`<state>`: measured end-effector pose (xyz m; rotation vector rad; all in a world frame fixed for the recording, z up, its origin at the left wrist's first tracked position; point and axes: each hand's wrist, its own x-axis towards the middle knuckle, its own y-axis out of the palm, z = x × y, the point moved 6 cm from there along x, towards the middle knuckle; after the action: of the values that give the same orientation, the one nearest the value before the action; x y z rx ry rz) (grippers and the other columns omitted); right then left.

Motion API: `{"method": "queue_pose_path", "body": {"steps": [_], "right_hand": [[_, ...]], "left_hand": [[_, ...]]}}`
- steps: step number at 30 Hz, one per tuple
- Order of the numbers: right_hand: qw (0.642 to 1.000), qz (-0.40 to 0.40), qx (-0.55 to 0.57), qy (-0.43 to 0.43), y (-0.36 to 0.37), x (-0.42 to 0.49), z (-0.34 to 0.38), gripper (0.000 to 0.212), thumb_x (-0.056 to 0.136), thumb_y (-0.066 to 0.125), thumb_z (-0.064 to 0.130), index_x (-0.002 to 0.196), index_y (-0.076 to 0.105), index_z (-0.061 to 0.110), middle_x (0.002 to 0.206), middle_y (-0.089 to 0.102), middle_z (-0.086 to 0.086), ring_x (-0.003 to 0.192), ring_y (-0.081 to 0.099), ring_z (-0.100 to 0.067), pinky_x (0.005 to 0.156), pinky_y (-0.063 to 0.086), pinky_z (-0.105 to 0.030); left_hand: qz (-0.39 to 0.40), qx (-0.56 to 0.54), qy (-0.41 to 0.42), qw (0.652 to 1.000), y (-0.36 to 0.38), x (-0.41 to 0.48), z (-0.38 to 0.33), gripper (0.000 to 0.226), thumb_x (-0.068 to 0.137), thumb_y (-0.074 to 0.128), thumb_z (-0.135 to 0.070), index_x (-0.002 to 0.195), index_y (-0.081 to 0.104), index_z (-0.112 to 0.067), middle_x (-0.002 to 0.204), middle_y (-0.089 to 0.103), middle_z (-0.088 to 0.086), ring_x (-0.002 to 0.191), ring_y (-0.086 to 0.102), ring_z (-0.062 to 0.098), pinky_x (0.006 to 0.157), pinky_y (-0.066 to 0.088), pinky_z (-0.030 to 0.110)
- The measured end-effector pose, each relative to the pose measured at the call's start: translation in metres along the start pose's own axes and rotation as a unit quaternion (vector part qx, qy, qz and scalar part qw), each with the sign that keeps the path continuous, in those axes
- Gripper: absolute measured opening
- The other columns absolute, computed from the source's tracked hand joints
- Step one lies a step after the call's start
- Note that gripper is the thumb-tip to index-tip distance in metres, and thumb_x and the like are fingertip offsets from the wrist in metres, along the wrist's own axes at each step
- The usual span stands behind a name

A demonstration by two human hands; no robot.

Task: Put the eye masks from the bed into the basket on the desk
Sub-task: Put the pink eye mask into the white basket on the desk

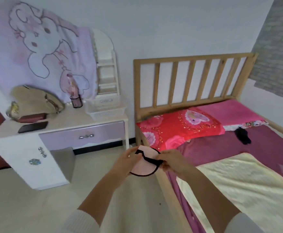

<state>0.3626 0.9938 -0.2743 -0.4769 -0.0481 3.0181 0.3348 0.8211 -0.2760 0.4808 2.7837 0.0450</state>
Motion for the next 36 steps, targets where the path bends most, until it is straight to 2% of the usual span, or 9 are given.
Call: {"method": "queue_pose_path", "body": {"steps": [4, 8, 13, 17, 21, 25, 29, 33, 36], "right_hand": [[1.0, 0.001, 0.025, 0.007, 0.072, 0.08, 0.013, 0.036, 0.077, 0.071, 0.002, 0.043, 0.063, 0.014, 0.04, 0.047, 0.001, 0.032, 0.04, -0.009, 0.034, 0.031, -0.018], [0.996, -0.006, 0.078, 0.035, 0.109, 0.156, 0.029, 0.021, 0.074, 0.074, 0.005, 0.056, 0.064, 0.009, 0.045, 0.049, -0.001, 0.035, 0.042, -0.01, 0.035, 0.033, -0.019], [0.994, -0.021, 0.1, 0.049, 0.127, 0.269, 0.058, 0.008, 0.077, 0.071, 0.006, 0.07, 0.067, 0.005, 0.048, 0.054, -0.002, 0.035, 0.048, -0.01, 0.036, 0.04, -0.02], [0.997, -0.018, 0.065, 0.047, 0.128, 0.374, 0.09, 0.007, 0.082, 0.066, 0.006, 0.076, 0.061, 0.008, 0.037, 0.053, 0.004, 0.031, 0.049, -0.009, 0.035, 0.037, -0.018], [0.998, -0.031, 0.027, 0.051, 0.122, 0.476, 0.117, 0.004, 0.083, 0.066, 0.008, 0.082, 0.062, 0.008, 0.043, 0.059, 0.003, 0.033, 0.052, -0.009, 0.035, 0.034, -0.016], [0.996, -0.059, -0.043, 0.055, 0.117, 0.565, 0.134, 0.003, 0.083, 0.066, 0.011, 0.084, 0.064, 0.01, 0.065, 0.064, -0.005, 0.041, 0.055, -0.012, 0.038, 0.035, -0.02], [0.988, -0.063, -0.113, 0.088, 0.124, 0.63, 0.13, 0.004, 0.084, 0.066, 0.012, 0.081, 0.062, 0.014, 0.064, 0.063, -0.005, 0.045, 0.055, -0.013, 0.043, 0.037, -0.022], [0.98, -0.055, -0.147, 0.119, 0.133, 0.682, 0.12, 0.007, 0.083, 0.067, 0.012, 0.077, 0.062, 0.013, 0.065, 0.063, -0.006, 0.047, 0.055, -0.014, 0.043, 0.036, -0.023], [0.971, -0.049, -0.179, 0.149, 0.139, 0.707, 0.109, 0.011, 0.082, 0.066, 0.011, 0.074, 0.06, 0.014, 0.064, 0.062, -0.005, 0.045, 0.054, -0.013, 0.041, 0.034, -0.021]], "left_hand": [[-0.078, -0.015, -0.007, 0.997, -0.088, 0.041, -0.017, 0.027, 0.086, 0.067, -0.022, 0.112, 0.063, -0.016, 0.103, 0.068, 0.01, 0.087, 0.066, 0.024, 0.076, 0.058, 0.04], [-0.097, -0.031, -0.011, 0.995, -0.144, 0.094, -0.03, 0.027, 0.085, 0.068, -0.03, 0.106, 0.061, -0.015, 0.103, 0.067, 0.008, 0.089, 0.068, 0.022, 0.056, 0.058, 0.028], [-0.124, -0.039, -0.025, 0.991, -0.195, 0.19, -0.049, 0.022, 0.091, 0.06, -0.028, 0.108, 0.062, -0.015, 0.115, 0.063, 0.01, 0.109, 0.063, 0.029, 0.069, 0.058, 0.034], [-0.159, -0.026, -0.028, 0.987, -0.236, 0.281, -0.072, 0.022, 0.09, 0.058, -0.022, 0.111, 0.061, -0.016, 0.104, 0.067, 0.011, 0.089, 0.066, 0.025, 0.071, 0.056, 0.033], [-0.241, 0.01, -0.04, 0.97, -0.286, 0.37, -0.089, 0.032, 0.088, 0.057, -0.014, 0.119, 0.055, -0.01, 0.099, 0.065, 0.014, 0.078, 0.058, 0.025, 0.071, 0.05, 0.038], [-0.306, 0.176, -0.025, 0.935, -0.327, 0.436, -0.098, 0.035, 0.088, 0.057, -0.019, 0.122, 0.056, -0.01, 0.121, 0.062, 0.014, 0.101, 0.058, 0.026, 0.084, 0.041, 0.031], [-0.302, 0.303, -0.024, 0.903, -0.352, 0.483, -0.084, 0.037, 0.086, 0.06, -0.021, 0.122, 0.057, -0.016, 0.129, 0.058, 0.013, 0.126, 0.045, 0.03, 0.1, 0.04, 0.037], [-0.282, 0.425, -0.051, 0.859, -0.368, 0.517, -0.064, 0.058, 0.087, 0.06, -0.031, 0.139, 0.04, -0.019, 0.16, 0.016, 0.016, 0.148, 0.004, 0.033, 0.116, 0.024, 0.044], [-0.28, 0.469, -0.077, 0.834, -0.38, 0.531, -0.053, 0.07, 0.087, 0.059, -0.037, 0.146, 0.026, -0.018, 0.162, -0.001, 0.016, 0.149, -0.003, 0.034, 0.119, 0.02, 0.048]]}}
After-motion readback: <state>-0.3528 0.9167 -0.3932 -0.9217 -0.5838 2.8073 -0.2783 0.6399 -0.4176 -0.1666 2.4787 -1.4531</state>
